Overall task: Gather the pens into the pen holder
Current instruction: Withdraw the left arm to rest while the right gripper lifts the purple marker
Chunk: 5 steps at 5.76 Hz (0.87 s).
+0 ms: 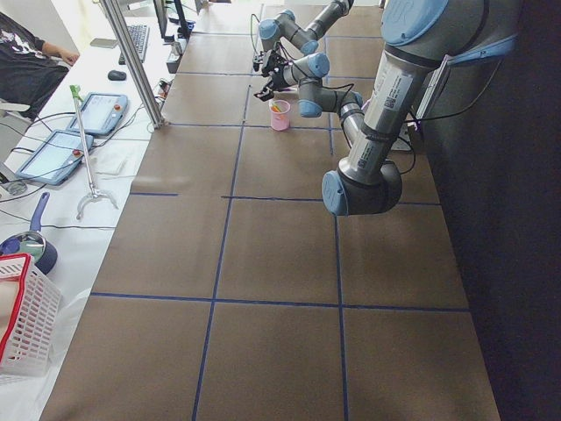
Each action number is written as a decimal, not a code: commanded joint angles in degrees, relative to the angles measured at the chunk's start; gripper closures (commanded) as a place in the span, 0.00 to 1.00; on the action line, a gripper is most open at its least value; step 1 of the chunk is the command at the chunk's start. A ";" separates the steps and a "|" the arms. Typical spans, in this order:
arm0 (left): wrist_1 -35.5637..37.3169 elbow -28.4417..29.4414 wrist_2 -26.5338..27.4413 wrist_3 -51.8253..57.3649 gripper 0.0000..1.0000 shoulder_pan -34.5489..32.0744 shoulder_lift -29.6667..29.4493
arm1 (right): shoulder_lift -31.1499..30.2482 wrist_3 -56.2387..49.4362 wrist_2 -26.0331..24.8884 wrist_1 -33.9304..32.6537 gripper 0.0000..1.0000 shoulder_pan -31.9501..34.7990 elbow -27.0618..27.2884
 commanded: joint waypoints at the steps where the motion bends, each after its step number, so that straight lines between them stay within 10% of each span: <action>1: 15.68 -2.52 -19.09 0.16 0.00 -10.01 1.38 | 0.19 0.09 -0.76 0.17 1.00 0.94 4.18; 5: 33.41 -0.09 -52.48 27.58 0.00 -33.04 12.62 | 0.27 5.77 -15.94 12.25 1.00 0.86 10.89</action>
